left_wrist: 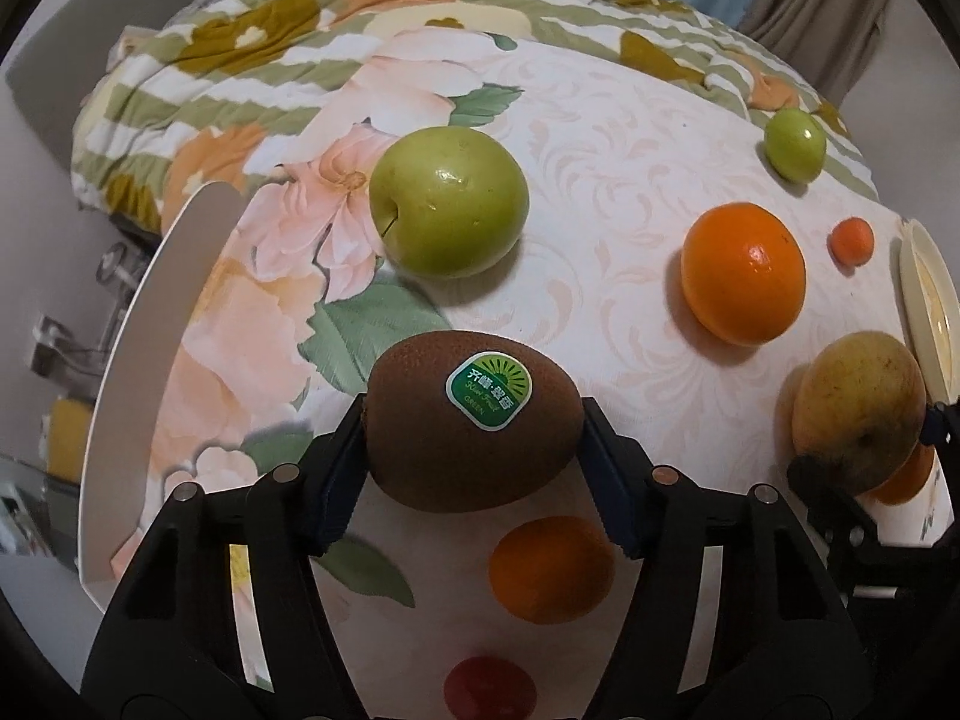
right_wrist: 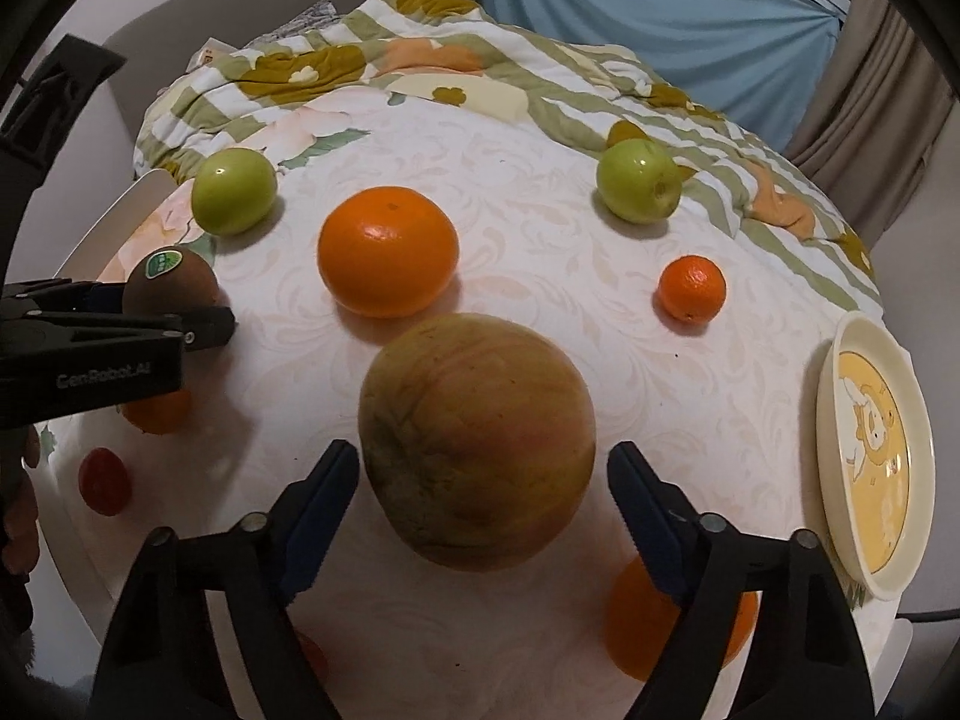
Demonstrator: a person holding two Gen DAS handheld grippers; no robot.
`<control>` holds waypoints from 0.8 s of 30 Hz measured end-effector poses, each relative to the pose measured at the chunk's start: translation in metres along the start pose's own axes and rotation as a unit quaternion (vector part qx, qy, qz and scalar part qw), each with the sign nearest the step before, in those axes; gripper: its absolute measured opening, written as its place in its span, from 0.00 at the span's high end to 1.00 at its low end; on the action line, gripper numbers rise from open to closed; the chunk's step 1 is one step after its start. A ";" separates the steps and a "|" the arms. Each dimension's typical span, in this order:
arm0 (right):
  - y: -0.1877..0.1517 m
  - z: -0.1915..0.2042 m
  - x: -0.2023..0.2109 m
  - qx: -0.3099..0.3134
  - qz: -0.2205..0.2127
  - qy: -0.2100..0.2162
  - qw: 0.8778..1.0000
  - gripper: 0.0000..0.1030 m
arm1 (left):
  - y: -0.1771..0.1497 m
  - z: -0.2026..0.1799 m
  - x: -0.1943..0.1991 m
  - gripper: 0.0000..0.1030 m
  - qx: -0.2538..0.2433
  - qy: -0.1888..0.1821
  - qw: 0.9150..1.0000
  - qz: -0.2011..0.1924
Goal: Organize fruits
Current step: 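Grasp the kiwi with the left tool while the right tool grasps the large apple, then carry the kiwi onto the duck plate and open the left tool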
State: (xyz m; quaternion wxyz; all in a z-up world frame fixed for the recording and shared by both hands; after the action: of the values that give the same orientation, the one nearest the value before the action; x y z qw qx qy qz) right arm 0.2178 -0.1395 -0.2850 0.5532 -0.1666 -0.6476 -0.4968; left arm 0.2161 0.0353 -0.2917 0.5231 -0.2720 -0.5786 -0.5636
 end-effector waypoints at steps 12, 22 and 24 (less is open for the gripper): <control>0.005 0.003 -0.002 -0.031 -0.015 -0.017 0.999 0.33 | 0.000 0.003 0.001 0.30 -0.032 -0.023 0.999 -0.006; 0.008 0.006 0.010 -0.070 -0.032 -0.006 0.997 0.34 | 0.007 0.013 0.014 0.30 -0.046 -0.037 0.998 -0.025; 0.009 0.008 0.016 -0.076 -0.037 -0.005 0.996 0.34 | 0.010 0.015 0.021 0.30 -0.048 -0.041 0.997 -0.033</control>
State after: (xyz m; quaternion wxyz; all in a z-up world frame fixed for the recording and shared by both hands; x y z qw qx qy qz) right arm 0.2152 -0.1340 -0.2663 0.5166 -0.1866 -0.6163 -0.5644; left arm 0.2142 0.0459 -0.2659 0.4666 -0.3008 -0.5800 -0.5961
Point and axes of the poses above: each gripper's, at about its wrist camera, not at the fingertips, and x roughly against the way its jaws point, z to its left, y to its top, the point moved 9 cm from there along -x, roughly the way its jaws point, and after that the axes turned 13 degrees about y, right-handed, at the moved point
